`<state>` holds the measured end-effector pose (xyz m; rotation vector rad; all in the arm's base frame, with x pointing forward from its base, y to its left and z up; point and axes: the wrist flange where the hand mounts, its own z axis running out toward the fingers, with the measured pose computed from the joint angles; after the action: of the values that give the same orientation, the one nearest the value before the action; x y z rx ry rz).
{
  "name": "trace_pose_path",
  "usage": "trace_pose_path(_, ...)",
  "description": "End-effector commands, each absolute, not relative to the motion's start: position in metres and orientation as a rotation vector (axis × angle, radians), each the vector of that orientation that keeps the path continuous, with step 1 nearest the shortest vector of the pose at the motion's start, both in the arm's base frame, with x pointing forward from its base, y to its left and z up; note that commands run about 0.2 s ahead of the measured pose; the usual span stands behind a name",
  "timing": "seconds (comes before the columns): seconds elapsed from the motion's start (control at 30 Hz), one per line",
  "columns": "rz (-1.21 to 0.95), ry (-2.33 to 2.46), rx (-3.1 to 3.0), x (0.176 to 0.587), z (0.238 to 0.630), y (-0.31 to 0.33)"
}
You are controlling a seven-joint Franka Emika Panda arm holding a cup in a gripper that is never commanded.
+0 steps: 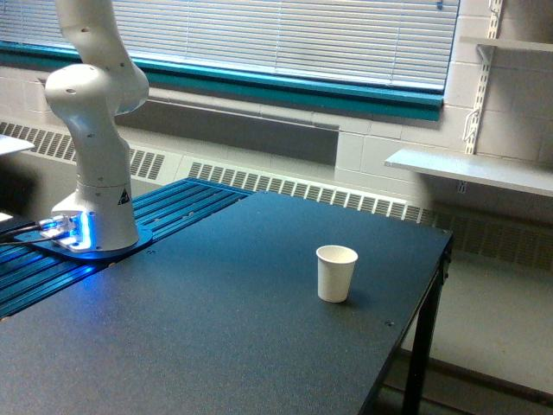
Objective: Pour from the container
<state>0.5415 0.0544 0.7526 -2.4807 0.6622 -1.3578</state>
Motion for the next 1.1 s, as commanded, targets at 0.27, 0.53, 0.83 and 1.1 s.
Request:
trace_pose_path(0.27, -1.378, 0.666, -2.466, 0.539, 0.755, 0.054)
trace_pose_path(0.53, -1.379, 0.652, -2.476, 0.536, 0.742, 0.050)
trace_pose_path(0.83, -1.374, 0.616, -2.522, 0.530, 0.713, 0.044)
trace_pose_path(1.1, -1.339, 0.619, -2.579, 0.523, 0.679, 0.038)
